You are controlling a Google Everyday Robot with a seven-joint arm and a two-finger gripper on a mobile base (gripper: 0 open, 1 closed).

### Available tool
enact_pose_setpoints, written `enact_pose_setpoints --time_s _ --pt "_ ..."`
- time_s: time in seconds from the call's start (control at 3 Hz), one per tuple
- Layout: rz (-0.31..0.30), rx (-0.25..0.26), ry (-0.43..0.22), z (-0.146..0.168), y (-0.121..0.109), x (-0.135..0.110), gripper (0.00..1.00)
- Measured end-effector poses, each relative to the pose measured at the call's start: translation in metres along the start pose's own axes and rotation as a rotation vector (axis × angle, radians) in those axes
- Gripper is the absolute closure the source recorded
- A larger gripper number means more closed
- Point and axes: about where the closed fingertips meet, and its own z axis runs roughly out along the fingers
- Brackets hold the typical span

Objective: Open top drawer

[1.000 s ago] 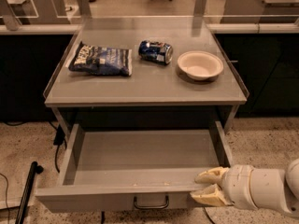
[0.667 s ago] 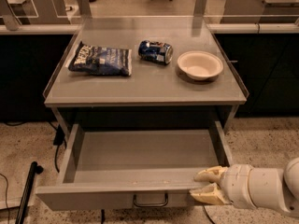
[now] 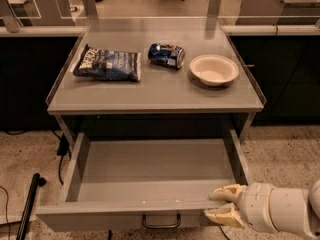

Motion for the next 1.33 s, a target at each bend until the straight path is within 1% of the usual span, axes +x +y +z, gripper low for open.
enact_pose_setpoints --time_s 0.33,1.0,1.33 --pt "0.0 0.0 0.0 0.0 0.0 0.0 0.62" --pt "0.0 0.0 0.0 0.0 0.0 0.0 0.17" --pt "0.0 0.0 0.0 0.0 0.0 -0.0001 0.0"
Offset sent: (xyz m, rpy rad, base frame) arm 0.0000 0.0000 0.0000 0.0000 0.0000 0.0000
